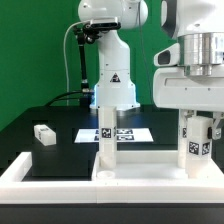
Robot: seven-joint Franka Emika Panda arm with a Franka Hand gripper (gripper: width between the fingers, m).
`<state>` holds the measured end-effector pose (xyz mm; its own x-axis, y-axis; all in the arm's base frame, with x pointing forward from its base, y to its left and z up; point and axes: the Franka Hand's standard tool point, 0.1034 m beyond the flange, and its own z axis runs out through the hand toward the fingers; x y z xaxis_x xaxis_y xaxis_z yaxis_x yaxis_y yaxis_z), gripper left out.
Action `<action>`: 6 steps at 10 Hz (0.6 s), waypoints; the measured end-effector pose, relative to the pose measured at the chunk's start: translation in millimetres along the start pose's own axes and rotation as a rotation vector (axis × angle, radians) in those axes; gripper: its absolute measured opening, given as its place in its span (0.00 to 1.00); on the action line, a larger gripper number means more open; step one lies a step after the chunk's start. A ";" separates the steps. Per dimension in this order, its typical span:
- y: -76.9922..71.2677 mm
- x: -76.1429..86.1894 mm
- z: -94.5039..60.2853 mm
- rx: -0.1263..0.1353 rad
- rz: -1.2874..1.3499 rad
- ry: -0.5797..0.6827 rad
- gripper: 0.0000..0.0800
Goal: Assemble desk
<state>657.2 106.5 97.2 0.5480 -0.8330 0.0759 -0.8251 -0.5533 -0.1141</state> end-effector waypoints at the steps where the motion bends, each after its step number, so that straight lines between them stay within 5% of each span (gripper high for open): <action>1: 0.1 0.6 0.2 0.003 0.073 -0.003 0.37; 6: -5.9 4.2 1.8 0.040 0.876 -0.089 0.37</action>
Offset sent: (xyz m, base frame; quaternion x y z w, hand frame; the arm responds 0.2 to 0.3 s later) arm 0.0335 0.0131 0.0004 0.0752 -0.0456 0.4450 0.8912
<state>664.6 106.3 96.5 -0.2696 -0.9538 -0.1325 -0.9494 0.2863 -0.1294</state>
